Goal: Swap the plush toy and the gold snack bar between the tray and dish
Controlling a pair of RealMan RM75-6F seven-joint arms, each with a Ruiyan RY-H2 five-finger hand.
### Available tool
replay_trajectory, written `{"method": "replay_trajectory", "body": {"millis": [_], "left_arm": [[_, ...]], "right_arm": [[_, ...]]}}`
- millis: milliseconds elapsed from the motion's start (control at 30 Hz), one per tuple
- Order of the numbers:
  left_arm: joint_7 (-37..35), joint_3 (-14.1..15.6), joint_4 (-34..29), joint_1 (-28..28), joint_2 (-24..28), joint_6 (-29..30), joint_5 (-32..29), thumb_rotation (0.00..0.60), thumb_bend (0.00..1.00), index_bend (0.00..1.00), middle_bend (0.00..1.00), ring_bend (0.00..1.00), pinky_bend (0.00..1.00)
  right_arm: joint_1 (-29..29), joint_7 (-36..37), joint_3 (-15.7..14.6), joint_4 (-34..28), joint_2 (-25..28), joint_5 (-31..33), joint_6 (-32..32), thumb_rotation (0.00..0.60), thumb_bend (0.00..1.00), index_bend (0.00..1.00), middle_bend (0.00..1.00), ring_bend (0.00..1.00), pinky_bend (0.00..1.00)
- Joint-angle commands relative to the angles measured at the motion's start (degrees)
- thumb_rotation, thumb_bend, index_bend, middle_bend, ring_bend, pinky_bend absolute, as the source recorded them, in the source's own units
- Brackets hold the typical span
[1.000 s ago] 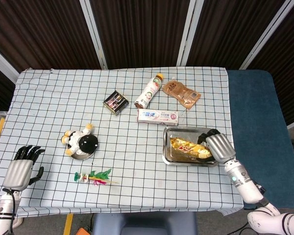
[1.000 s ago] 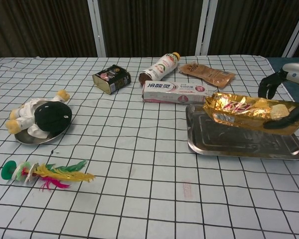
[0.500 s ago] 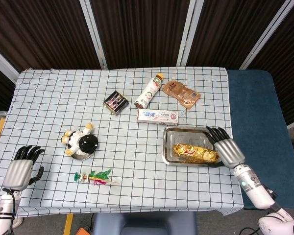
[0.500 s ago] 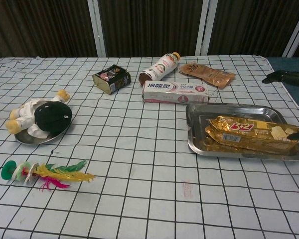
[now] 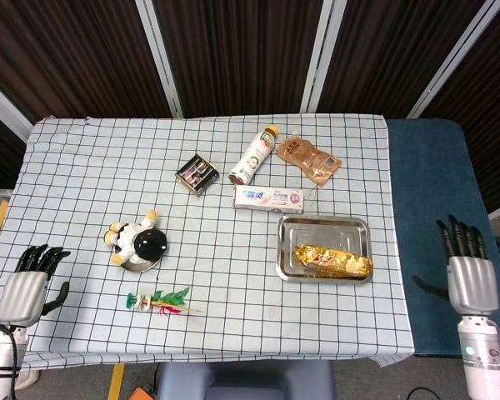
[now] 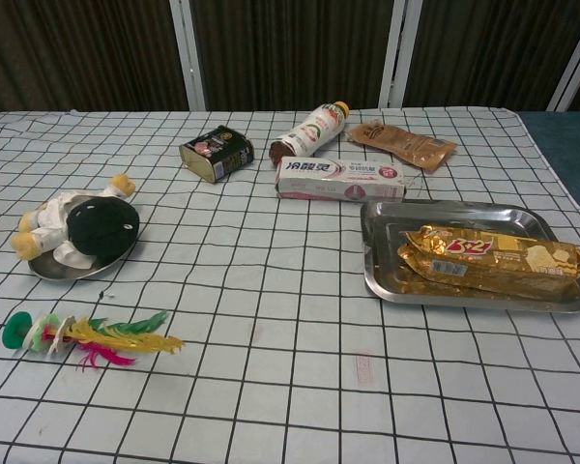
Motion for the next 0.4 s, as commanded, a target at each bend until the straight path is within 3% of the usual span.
{"method": "replay_trajectory", "body": {"millis": [33,400], "left_arm": [[-0.1,-0.1,-0.2,0.1,0.1,0.1,-0.1,0.6,0.46,0.21,0.19,0.1,0.1],[-0.2,-0.7,0.6,0.2,-0.2,0.0,-0.8,0.6,0.46,0.21,0.19,0.1,0.1]], "right_arm": [[-1.2,0.4,1.5,0.6,-0.6,1.4,0.1,0.6,0.08,0.0,0.0,0.0,0.0],[-1.6,-1.2,2.3,0.9,-1.1,1.4,-2.1,0.6,0.08,0.0,0.0,0.0,0.0]]}}
